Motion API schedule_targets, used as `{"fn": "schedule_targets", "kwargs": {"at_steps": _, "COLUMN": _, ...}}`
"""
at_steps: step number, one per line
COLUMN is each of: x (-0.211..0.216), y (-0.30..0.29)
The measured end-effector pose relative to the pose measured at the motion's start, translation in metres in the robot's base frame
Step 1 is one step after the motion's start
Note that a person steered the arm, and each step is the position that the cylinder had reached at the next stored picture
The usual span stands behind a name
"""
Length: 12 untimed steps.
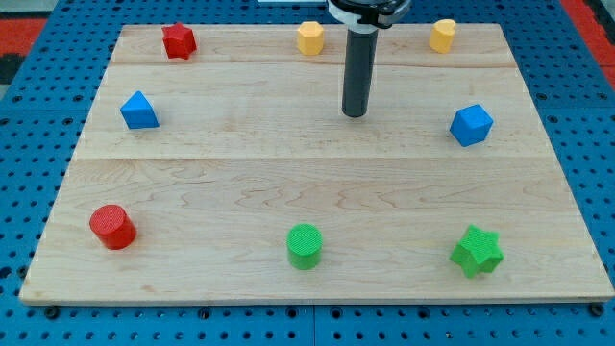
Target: Place the cube bottom right to the hexagon
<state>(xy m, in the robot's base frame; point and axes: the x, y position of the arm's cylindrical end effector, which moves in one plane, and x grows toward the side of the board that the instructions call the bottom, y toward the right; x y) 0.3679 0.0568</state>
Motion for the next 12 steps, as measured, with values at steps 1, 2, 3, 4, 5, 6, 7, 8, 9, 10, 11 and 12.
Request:
{"fn": "schedule_targets", "kwargs": {"at_steps": 1, "x": -0.001, "y": 0.000}}
{"fn": "schedule_targets", "kwargs": {"at_steps": 2, "x": -0.001, "y": -0.001}}
{"fn": "schedule_targets", "kwargs": {"at_steps": 3, "x": 0.069, "y": 0.016}}
{"fn": "schedule_targets", "kwargs": {"at_steps": 4, "x": 0.095, "y": 0.082}}
{"fn": "schedule_targets", "kwargs": {"at_steps": 5, "x": 0.078, "y": 0.171}}
{"fn": "schedule_targets", "kwargs": {"at_steps": 6, "x": 0.048, "y": 0.186}}
{"fn": "schedule_targets", "kwargs": {"at_steps": 7, "x": 0.019, "y": 0.094}}
{"fn": "schedule_targets", "kwargs": {"at_steps": 8, "x": -0.014, "y": 0.080}}
{"fn": "schedule_targets", "kwargs": {"at_steps": 9, "x": -0.022, "y": 0.119}}
{"fn": "schedule_targets", "kwargs": {"at_steps": 10, "x": -0.048, "y": 0.104}}
{"fn": "schedule_targets", "kwargs": {"at_steps": 11, "x": -0.043, "y": 0.042}}
{"fn": "schedule_targets", "kwargs": {"at_steps": 12, "x": -0.058, "y": 0.032}}
